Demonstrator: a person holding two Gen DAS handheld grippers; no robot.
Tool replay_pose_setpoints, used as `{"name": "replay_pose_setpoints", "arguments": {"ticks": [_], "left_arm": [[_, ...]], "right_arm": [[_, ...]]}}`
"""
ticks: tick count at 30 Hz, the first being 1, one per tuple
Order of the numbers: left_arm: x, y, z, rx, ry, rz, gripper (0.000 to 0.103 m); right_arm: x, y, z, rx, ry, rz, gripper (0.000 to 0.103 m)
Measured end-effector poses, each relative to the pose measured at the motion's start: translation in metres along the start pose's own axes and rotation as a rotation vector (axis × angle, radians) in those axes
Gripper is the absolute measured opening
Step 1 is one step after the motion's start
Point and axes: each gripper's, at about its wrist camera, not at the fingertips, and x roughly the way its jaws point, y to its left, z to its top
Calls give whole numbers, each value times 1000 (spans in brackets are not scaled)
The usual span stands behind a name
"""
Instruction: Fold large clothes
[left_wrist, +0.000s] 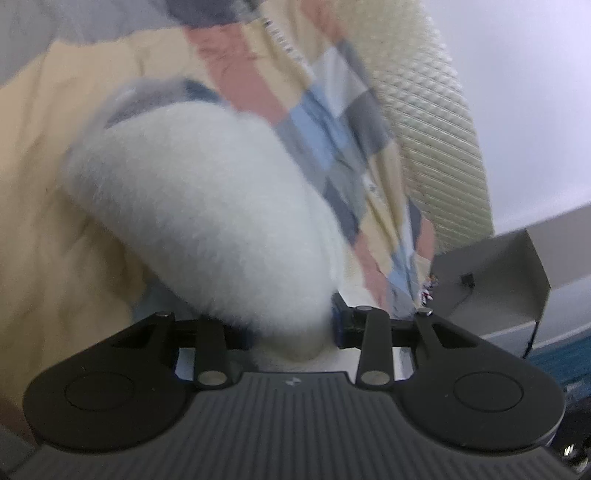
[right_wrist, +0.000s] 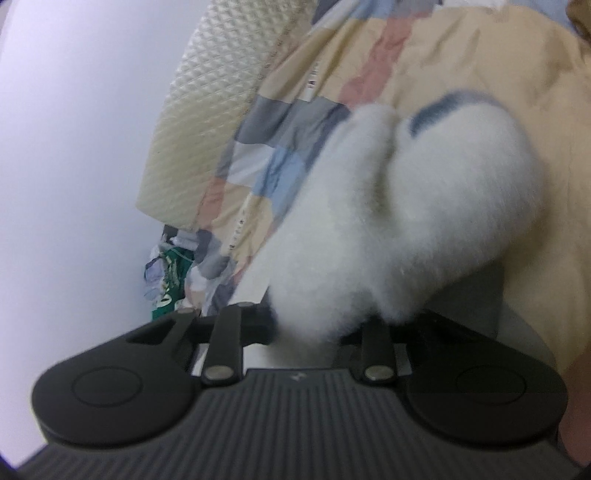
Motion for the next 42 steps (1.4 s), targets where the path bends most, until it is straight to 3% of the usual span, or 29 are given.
{"name": "replay_pose_setpoints", "arguments": {"ticks": [7,14,18,23,26,33,42], "left_arm": [[-59,-20,-18,53,80,-38,42],[-57,-19,-29,96,161,2,56],[-64,-20,-24,121,142,-38,59],[-69,-42,-7,188,83,-98,60],[-56,-54,6,210,81,-127,61],[-3,-81,28,323,32,-107,61],[101,-60,66,286,67,-25,61]], "right_arm": [[-60,21,-13,-4,44,14,32],[-62,12,-18,15,51,-28,40],[-64,24,-15,-43,41,26,53],[-64,48,3,-143,15,81,53],[-50,58,19,-211,0,73,53],[-9,67,49,-277,-9,30,54],[65,49,81,-326,33,-31,55]]}}
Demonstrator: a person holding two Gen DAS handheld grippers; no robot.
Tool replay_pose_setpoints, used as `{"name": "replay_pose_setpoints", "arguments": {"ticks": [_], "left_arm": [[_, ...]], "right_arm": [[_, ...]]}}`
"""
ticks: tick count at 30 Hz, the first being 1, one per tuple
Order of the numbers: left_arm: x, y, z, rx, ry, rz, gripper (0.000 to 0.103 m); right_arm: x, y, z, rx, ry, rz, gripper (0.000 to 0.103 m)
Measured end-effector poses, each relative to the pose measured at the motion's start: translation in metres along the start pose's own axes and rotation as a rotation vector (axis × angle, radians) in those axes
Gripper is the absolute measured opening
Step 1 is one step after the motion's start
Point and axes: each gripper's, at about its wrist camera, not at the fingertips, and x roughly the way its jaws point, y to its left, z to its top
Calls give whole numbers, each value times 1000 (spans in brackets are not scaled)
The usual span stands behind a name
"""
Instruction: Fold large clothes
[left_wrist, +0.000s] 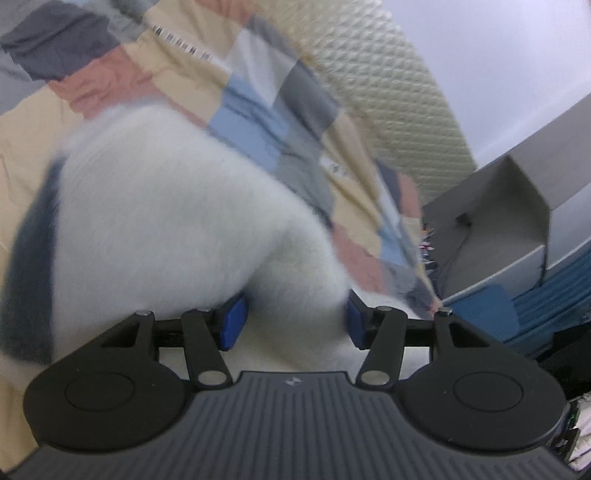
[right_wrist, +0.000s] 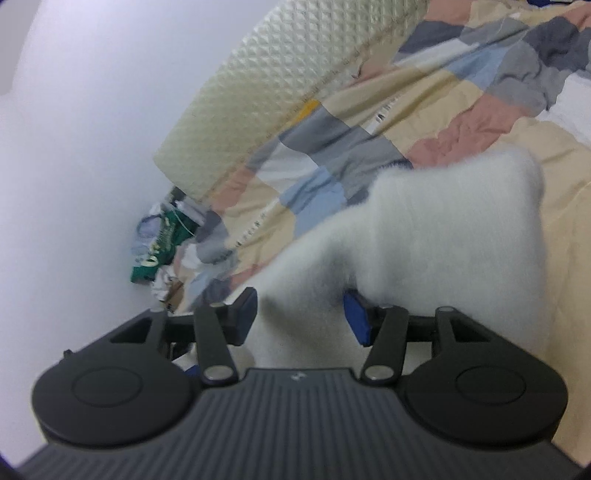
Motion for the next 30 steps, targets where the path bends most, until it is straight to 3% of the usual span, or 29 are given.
{"name": "replay_pose_setpoints", "arguments": {"ticks": [8,14,23,30], "left_arm": [[72,37,17,-54,1,2,61],[100,31,13,132,-13,63,61],[89,21,11,180,-15,69,61],[40,5,-5,314,-36,210,62]], "right_arm": [[72,-49,7,18,57,-64,53],[97,-58,3,-70,58,-96,51],[90,-50,3,-117,49,-110,52],[62,-28,-7,-233,38,-182,53]]}}
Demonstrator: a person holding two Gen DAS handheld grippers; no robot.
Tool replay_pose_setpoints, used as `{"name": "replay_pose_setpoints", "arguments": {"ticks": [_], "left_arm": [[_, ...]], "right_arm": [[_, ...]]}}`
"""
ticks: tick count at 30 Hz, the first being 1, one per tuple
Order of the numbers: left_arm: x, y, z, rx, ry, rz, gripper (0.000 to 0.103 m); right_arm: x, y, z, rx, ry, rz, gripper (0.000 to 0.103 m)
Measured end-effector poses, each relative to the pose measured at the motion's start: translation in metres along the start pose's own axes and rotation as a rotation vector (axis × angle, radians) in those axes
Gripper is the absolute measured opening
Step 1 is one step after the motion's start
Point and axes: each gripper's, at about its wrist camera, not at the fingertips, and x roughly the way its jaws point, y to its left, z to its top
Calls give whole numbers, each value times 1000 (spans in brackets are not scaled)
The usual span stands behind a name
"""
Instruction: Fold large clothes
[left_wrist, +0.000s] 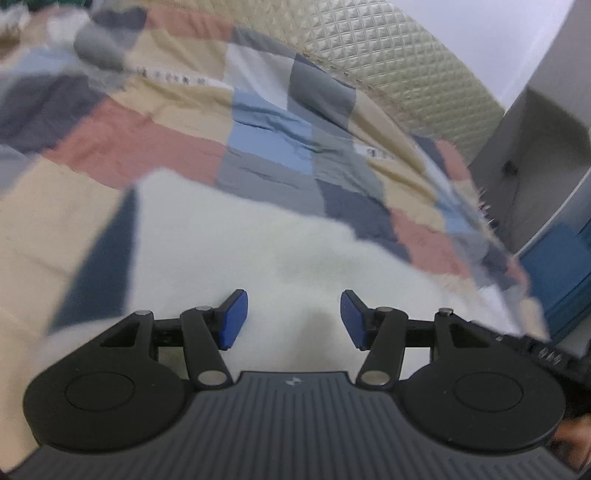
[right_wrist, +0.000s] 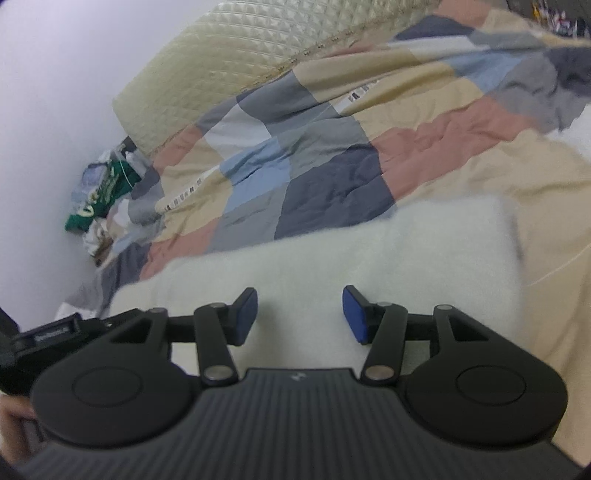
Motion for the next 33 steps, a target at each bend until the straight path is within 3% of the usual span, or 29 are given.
{"name": "replay_pose_setpoints", "arguments": {"ticks": [7,12,22,33], "left_arm": [[-23,-8,-13,126,1,126,62],[-11,-14,-19,189,38,180,62],[15,-12,-15,182,62,212,63],[-11,-30,-25,192,51,203,63]], "right_arm": [[-36,23,-15,-122,-37,-66,55],[-41,30,-25,-193,-17,-128,55],[-9,16,-25,-171,22,-117,54],[-11,18,-27,-160,26,-127,54]]}}
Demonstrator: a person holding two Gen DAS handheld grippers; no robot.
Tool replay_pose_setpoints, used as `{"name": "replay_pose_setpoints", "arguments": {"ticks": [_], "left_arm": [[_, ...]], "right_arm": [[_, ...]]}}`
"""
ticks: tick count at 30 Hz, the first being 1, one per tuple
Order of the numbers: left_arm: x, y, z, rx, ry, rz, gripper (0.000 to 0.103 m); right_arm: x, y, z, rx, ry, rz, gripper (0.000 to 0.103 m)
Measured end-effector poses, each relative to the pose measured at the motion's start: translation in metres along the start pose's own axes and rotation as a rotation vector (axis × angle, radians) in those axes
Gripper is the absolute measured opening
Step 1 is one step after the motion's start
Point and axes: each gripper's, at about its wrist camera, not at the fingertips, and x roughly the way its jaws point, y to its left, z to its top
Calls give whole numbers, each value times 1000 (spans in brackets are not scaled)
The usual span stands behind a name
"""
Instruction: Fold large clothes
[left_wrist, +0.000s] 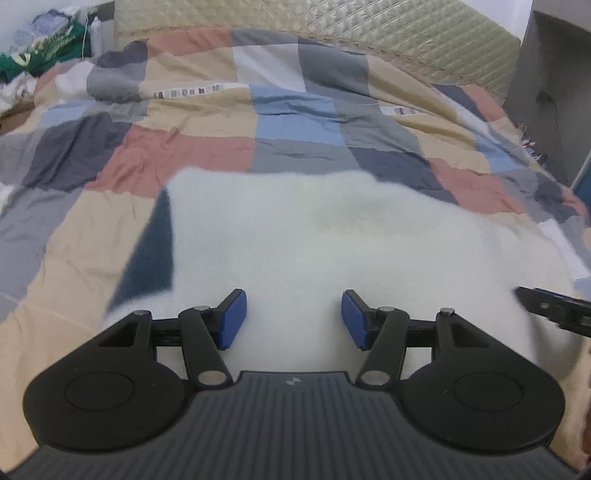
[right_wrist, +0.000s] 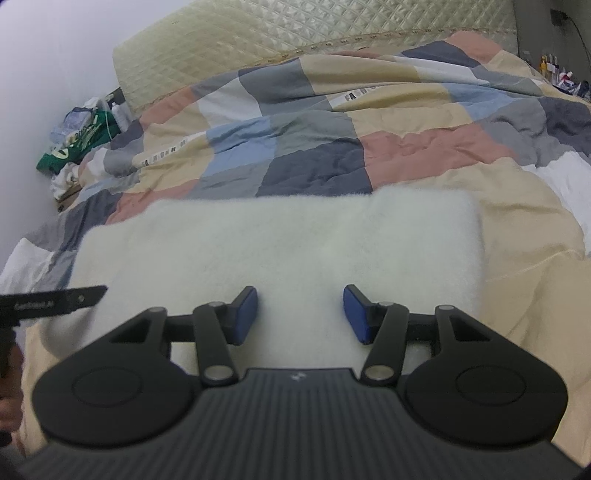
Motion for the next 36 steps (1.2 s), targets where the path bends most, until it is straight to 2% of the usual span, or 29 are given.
{"name": "replay_pose_setpoints", "arguments": {"ticks": [4,6,11,14,20,23,27,32,36], "left_arm": [[-25,-8,-13,-37,18,-69,63],[-35,-13,-18,-48,22,-82,64],[-48,-18,-43,-114,76,-108,72],[-42,-11,-56,-186,154,-121,73],[-24,5,-56,-289,198,-108,75],[-17,8,-54,-305,209,-104,79],[-7,15,-50,-359,230,-127,80],[4,31,-53,-475,278,-180,82],[10,40,-53,-551,281,-220,82]], "right_arm": [[-7,3,-3,-25,15,-12,53],[-13,2,-3,-10,24,-10,53],[-20,0,-7,7,28,-3,54],[-23,0,-8,15,28,-5,54],[-24,1,-9,19,27,-4,54],[-24,1,-9,20,28,-4,54],[-24,1,-9,20,28,-3,54],[-24,0,-8,23,28,-3,54],[-25,-2,-8,36,24,-4,54]]}}
